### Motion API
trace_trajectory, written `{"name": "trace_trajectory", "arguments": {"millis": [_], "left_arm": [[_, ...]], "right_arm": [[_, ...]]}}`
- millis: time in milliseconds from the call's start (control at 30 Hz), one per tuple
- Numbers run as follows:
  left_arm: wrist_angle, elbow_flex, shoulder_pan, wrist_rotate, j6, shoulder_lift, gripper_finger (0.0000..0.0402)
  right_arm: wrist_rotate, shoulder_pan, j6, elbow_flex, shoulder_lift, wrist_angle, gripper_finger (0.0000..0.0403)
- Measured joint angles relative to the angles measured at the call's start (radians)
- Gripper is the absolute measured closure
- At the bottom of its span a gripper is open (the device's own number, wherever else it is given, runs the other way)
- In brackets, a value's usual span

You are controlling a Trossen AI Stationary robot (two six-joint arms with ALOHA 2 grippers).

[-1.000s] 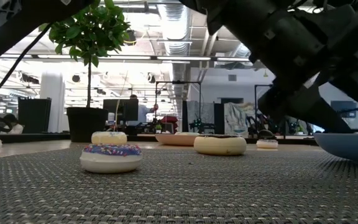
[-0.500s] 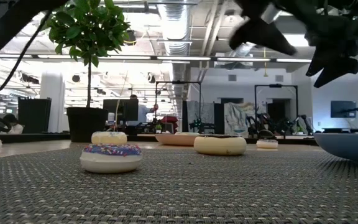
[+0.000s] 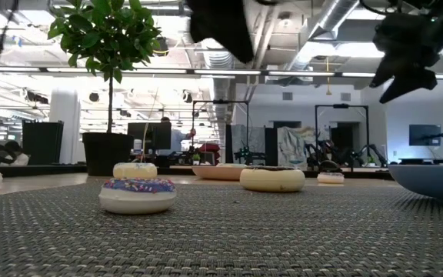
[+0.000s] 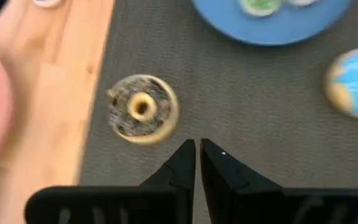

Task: Pick & Place donuts
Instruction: Put the large black donut on the pink plate

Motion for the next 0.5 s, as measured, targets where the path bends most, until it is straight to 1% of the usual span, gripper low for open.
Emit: {"name": "trace_trajectory", "arguments": {"millis": [133, 167, 233, 300, 367, 433, 500], "left_arm": [[0.422, -0.435, -0.051, -0.003, -0.092, -0.275, 0.0398], [0.508, -0.528, -0.062, -0.006, -0.116, -0.342, 0.0399], [0.624, -0.69, -0.08, -0.009, -0.149, -0.467, 0.0399], [0.672, -0.827, -0.091, -0.004, -0.155, -0.58, 0.0401], [0.685, -0.934, -0.101, -0.002, -0.139, -0.684, 0.0401], [0.682, -1.014, -0.103, 0.0, -0.148, -0.777, 0.0401], [0.682, -1.074, -0.102, 0.005, -0.186, -0.853, 0.0401]], "right_arm": [[-0.031, 0.0, 0.026, 0.0, 0.031, 0.122, 0.0143], [-0.051, 0.0, 0.014, 0.0, 0.047, 0.167, 0.0143], [-0.091, 0.015, -0.015, 0.0, 0.094, 0.285, 0.0143], [-0.101, 0.044, -0.011, 0.0, 0.163, 0.448, 0.0143], [-0.103, 0.08, -0.005, 0.003, 0.242, 0.591, 0.0143], [-0.1, 0.117, -0.031, 0.034, 0.331, 0.654, 0.0143], [-0.069, 0.155, -0.066, 0.096, 0.44, 0.658, 0.0143]]}}
